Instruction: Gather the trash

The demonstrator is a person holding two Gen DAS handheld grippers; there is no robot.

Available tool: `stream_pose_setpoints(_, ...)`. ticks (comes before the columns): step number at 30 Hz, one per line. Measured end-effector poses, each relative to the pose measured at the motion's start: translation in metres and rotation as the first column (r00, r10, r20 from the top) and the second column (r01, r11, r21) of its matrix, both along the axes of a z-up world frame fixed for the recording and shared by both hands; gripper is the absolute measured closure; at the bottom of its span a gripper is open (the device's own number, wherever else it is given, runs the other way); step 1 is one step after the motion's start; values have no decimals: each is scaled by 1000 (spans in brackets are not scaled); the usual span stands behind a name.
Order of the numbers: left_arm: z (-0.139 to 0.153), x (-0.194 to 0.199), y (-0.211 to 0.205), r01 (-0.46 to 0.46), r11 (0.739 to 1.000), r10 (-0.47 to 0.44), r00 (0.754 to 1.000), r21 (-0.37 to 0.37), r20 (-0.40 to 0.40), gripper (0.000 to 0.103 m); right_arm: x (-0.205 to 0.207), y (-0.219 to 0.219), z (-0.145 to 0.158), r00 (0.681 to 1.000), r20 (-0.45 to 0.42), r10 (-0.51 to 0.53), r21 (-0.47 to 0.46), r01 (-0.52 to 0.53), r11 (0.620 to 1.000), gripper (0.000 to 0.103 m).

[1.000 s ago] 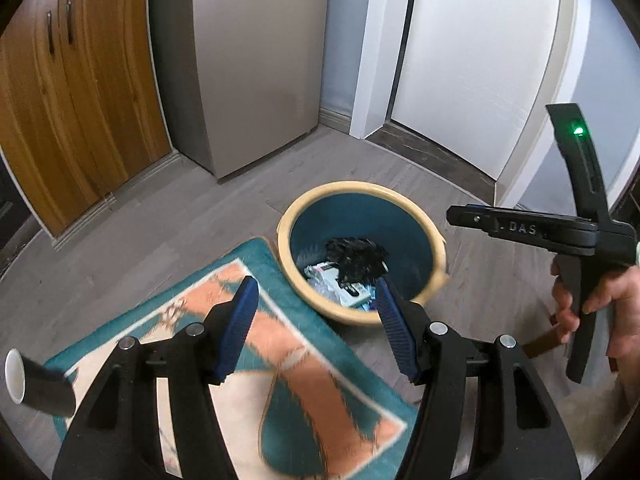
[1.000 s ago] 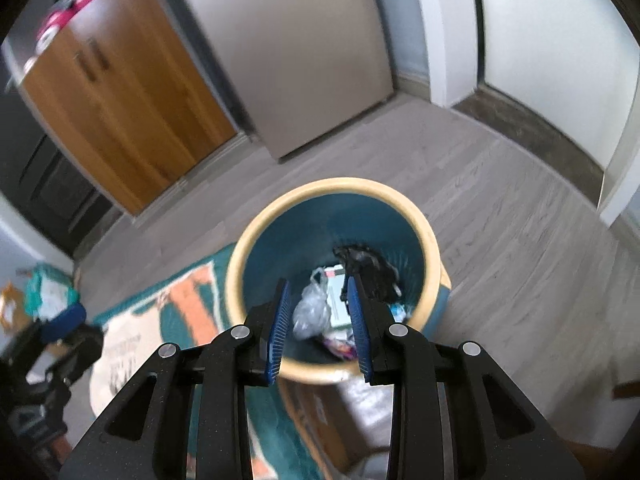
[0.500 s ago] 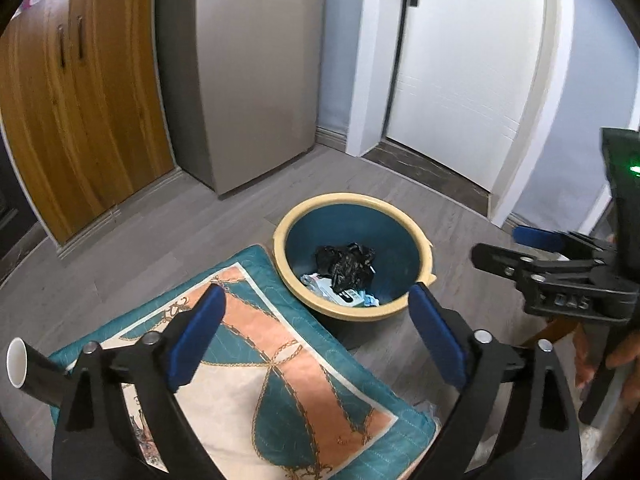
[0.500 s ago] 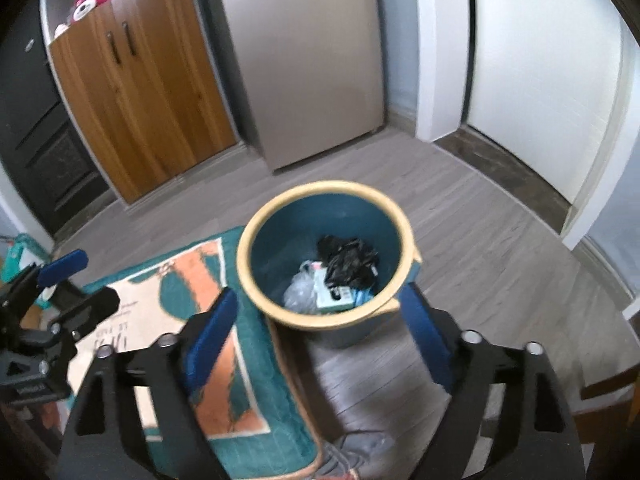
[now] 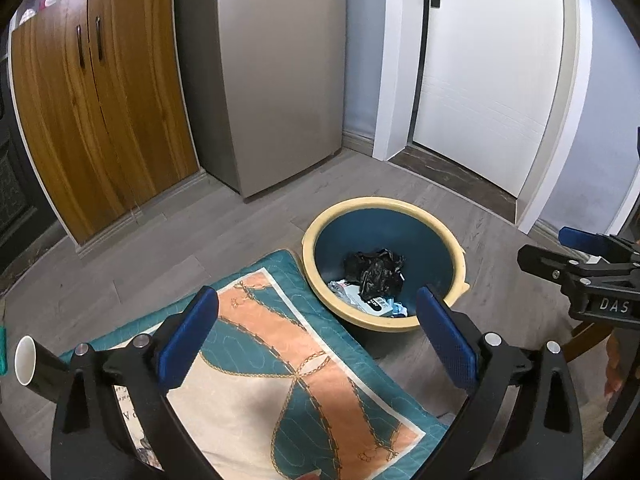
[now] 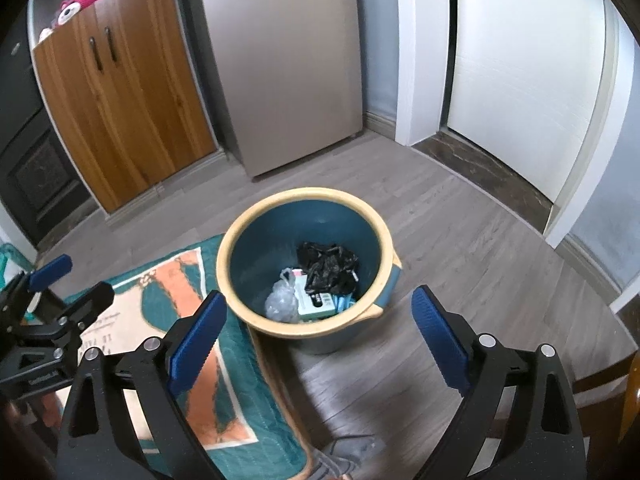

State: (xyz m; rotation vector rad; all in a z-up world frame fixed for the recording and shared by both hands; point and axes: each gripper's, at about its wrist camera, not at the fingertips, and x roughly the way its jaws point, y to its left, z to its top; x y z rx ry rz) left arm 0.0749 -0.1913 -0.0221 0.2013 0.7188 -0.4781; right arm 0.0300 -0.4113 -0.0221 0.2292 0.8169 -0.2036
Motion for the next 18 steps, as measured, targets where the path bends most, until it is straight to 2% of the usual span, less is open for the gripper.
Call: stream_pose_setpoints(18, 0, -4, -5, 15, 1000, -15, 1000, 21, 4, 6, 1, -1, 2, 1000, 0, 2, -6, -2, 1000, 10)
